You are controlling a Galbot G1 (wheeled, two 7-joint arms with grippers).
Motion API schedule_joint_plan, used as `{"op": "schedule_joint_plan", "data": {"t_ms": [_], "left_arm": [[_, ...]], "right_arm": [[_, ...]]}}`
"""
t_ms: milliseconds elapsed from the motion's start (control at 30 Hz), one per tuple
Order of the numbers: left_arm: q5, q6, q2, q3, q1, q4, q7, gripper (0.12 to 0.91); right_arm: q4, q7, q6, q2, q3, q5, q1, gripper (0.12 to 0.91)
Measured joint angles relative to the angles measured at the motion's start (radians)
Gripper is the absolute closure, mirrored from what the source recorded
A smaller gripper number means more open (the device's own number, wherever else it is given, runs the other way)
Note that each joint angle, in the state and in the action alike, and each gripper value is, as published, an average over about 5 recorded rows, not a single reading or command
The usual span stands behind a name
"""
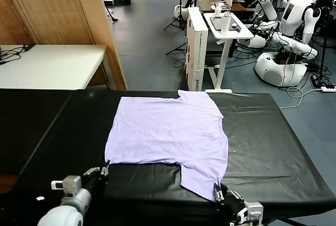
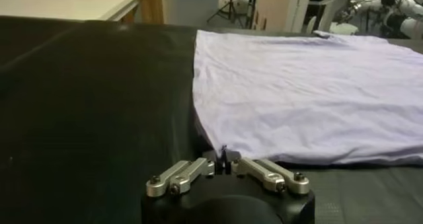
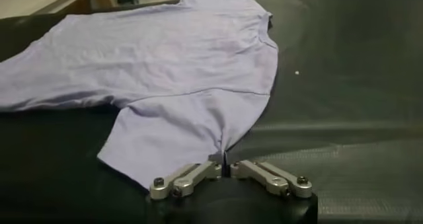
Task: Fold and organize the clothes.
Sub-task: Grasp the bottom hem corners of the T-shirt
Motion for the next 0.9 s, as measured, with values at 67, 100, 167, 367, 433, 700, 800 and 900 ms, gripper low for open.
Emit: {"op": "schedule_joint_plan", "data": {"t_ms": [67,100,167,367,433,700,800,900], "left_arm": [[-0.015,0.0,0.0,-0.004,0.009,-0.018,-0.001,0.826],[-0.028,0.0,0.0,-0.007,0.01,-0.025,-0.003,0.828],[-0.058,0.0,0.0,-0.014,0.009,-0.04,-0.009,0.837],[-0.15,0.0,0.002,-0.024,-0.035,-0.054,-0.047,0.885],[-0.179,0.0,0.004,-0.02,-0.061,-0.043,-0.065,0.883],[-0.236,0.0,0.016,0.013,-0.181,0.059,-0.103,0.884],[-0.246,0.0,0.024,0.024,-0.227,0.107,-0.108,0.884],[-0.252,0.0,0.031,0.037,-0.274,0.155,-0.112,0.884]], "right_arm": [[0.006,0.0,0.0,-0.002,0.006,0.001,-0.004,0.886],[0.01,0.0,0.002,-0.003,0.009,0.001,-0.007,0.886],[0.019,0.0,0.01,-0.006,0.015,0.002,-0.014,0.886],[0.06,0.008,0.019,-0.02,0.034,0.046,-0.044,0.886],[0.082,0.025,0.002,-0.028,0.041,0.074,-0.064,0.886],[0.168,0.085,-0.068,-0.054,0.074,0.178,-0.161,0.886],[0.198,0.106,-0.082,-0.062,0.086,0.217,-0.186,0.886],[0.226,0.116,-0.081,-0.068,0.104,0.26,-0.192,0.886]]}}
